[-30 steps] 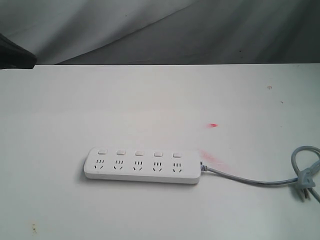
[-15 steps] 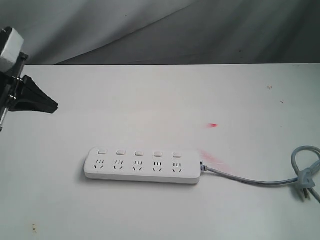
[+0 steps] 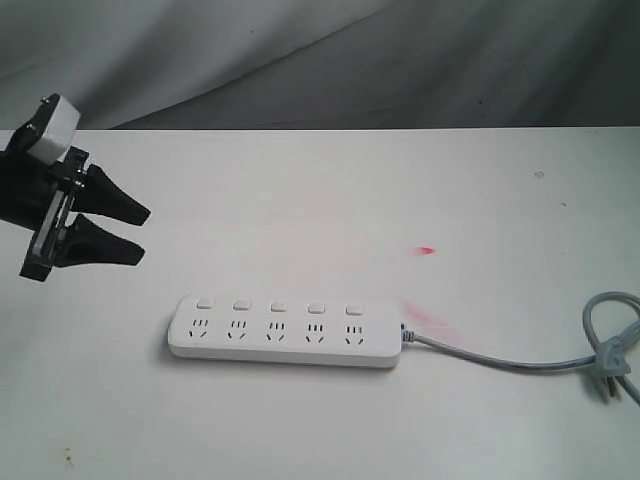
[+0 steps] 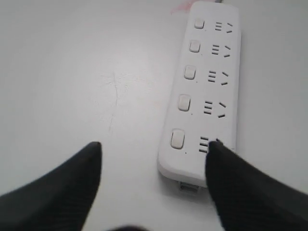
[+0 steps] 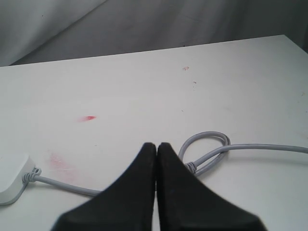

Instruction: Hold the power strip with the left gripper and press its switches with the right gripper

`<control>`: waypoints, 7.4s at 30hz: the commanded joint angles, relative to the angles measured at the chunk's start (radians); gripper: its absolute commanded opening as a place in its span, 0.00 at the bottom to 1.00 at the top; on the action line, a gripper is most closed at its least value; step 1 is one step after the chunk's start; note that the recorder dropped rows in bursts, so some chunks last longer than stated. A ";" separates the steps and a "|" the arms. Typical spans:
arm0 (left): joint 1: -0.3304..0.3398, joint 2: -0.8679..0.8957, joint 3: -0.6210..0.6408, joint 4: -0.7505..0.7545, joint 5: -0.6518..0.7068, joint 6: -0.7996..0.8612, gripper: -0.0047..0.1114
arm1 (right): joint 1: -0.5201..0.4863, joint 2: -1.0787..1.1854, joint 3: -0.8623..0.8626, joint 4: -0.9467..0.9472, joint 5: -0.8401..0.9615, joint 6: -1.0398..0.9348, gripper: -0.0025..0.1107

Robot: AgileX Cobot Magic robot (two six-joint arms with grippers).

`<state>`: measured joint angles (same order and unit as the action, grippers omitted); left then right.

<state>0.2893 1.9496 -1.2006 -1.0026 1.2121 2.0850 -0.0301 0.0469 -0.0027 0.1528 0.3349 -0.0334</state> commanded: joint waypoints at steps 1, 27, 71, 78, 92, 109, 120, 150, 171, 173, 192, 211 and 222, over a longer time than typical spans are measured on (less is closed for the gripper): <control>-0.001 0.020 0.003 -0.004 0.009 0.008 0.74 | -0.008 -0.009 0.003 -0.012 -0.001 -0.003 0.02; -0.132 0.179 0.003 0.124 0.009 0.008 0.72 | -0.008 -0.009 0.003 -0.012 -0.001 -0.003 0.02; -0.132 0.260 -0.037 0.086 -0.033 0.008 0.43 | -0.008 -0.009 0.003 -0.012 -0.001 -0.003 0.02; -0.130 0.260 -0.037 0.086 -0.033 0.008 0.42 | -0.008 -0.009 0.003 -0.012 -0.001 -0.003 0.02; -0.130 0.260 -0.037 0.086 -0.033 0.008 0.42 | -0.008 -0.009 0.003 -0.012 -0.001 -0.003 0.02; -0.130 0.260 -0.037 0.086 -0.033 0.008 0.42 | -0.008 -0.009 0.003 -0.012 -0.001 -0.003 0.02; -0.130 0.260 -0.037 0.086 -0.033 0.008 0.42 | -0.008 -0.009 0.003 -0.012 -0.006 -0.003 0.02; -0.130 0.260 -0.037 0.086 -0.033 0.008 0.42 | -0.008 0.497 -0.615 0.058 -0.325 0.242 0.02; -0.130 0.260 -0.037 0.086 -0.033 0.008 0.42 | -0.008 1.428 -1.744 0.262 0.734 -0.631 0.02; -0.130 0.260 -0.037 0.086 -0.033 0.008 0.42 | -0.008 1.478 -1.744 0.305 0.771 -0.685 0.02; -0.130 0.260 -0.037 0.086 -0.033 0.008 0.42 | 0.130 1.837 -1.620 0.657 0.827 -1.158 0.02; -0.130 0.260 -0.037 0.086 -0.033 0.008 0.42 | 0.525 2.048 -1.476 0.733 0.493 -1.390 0.19; -0.130 0.260 -0.037 0.086 -0.033 0.008 0.42 | 0.580 2.084 -1.476 0.781 0.278 -1.395 0.59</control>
<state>0.1625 2.2127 -1.2295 -0.9125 1.1933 2.0886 0.5466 2.1366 -1.4846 0.8980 0.6389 -1.4170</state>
